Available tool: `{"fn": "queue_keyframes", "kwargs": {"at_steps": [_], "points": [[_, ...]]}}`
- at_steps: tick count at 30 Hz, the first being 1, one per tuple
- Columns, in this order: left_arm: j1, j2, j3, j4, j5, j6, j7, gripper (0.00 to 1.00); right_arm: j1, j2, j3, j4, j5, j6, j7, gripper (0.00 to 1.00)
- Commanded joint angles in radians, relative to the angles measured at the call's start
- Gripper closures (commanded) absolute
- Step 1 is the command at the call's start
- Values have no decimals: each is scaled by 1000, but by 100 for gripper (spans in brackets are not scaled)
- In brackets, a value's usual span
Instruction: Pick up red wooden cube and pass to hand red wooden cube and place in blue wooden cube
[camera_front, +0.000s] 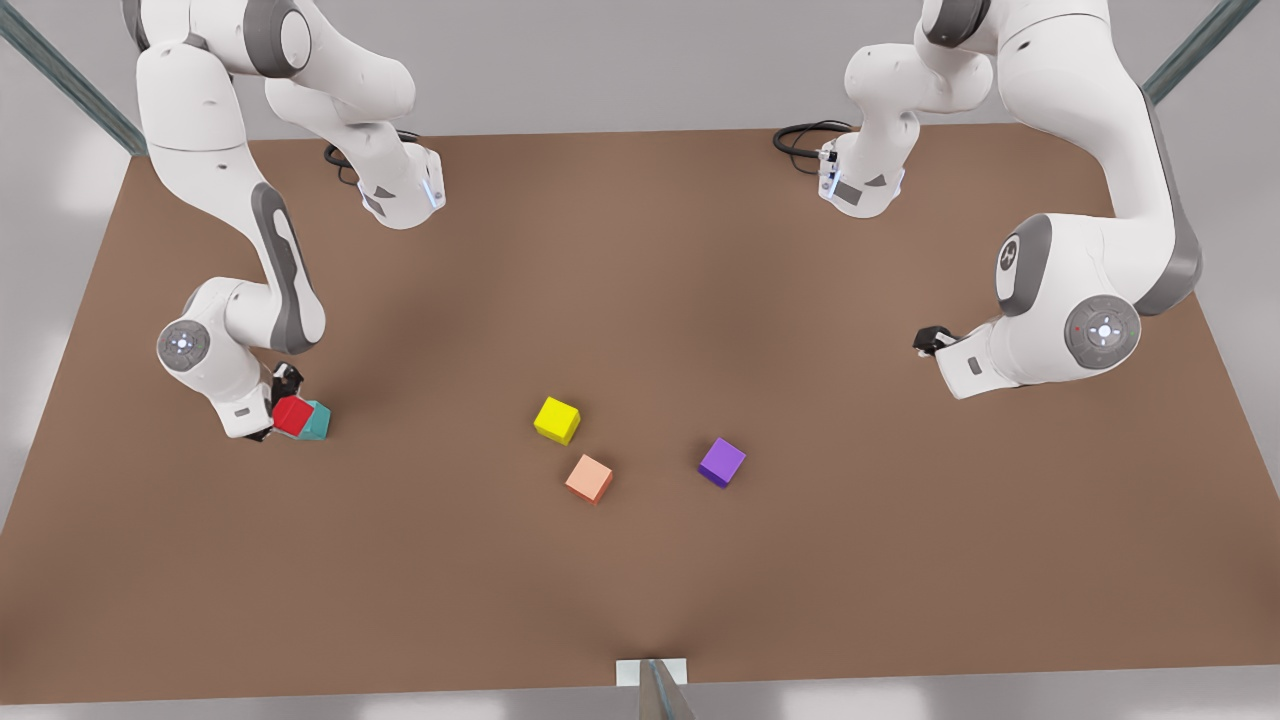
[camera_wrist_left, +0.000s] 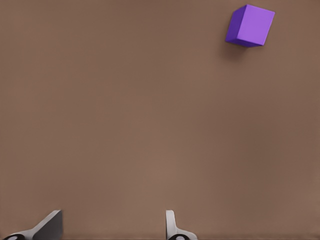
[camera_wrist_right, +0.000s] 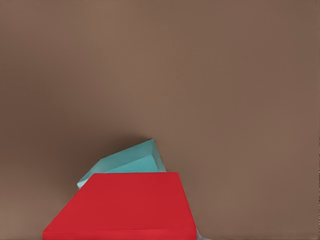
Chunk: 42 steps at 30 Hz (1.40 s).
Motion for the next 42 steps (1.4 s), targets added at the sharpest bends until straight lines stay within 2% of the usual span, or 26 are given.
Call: {"fn": "queue_keyframes", "kwargs": {"at_steps": [1,2,3,14,18,26,30,35,36,37,38,40,42], "points": [[0,1,0,0,-1,-13,-32,0,0,1,0,-2,-4,39,150,52],[0,3,1,0,1,-13,-32,0,-2,-1,0,-4,-4,38,150,46],[0,3,1,0,-1,-13,-32,0,0,-1,0,-4,0,38,152,0],[22,-2,1,8,-13,-34,-69,0,12,-27,3,-1,0,22,167,0],[19,0,0,8,-13,-31,-72,0,6,-45,4,-50,3,8,166,0],[19,0,0,11,-13,-31,-77,0,14,-88,11,-25,7,-131,189,0],[19,1,0,10,-14,-31,-75,0,24,-87,12,45,7,-212,187,0],[19,1,0,10,-13,-31,-75,0,87,-56,12,261,13,-473,306,0],[19,1,0,10,-13,-31,-75,0,90,25,12,405,60,-647,431,0],[19,1,0,10,-13,-31,-75,0,86,212,11,723,125,-982,616,0],[19,1,0,10,-13,-31,-75,0,86,335,9,933,120,-1127,722,0],[19,1,0,10,-13,-33,-75,0,115,384,14,1168,122,-1122,1046,0],[19,0,0,10,-13,-34,-75,0,153,317,9,1185,218,-1143,1311,0]]}}
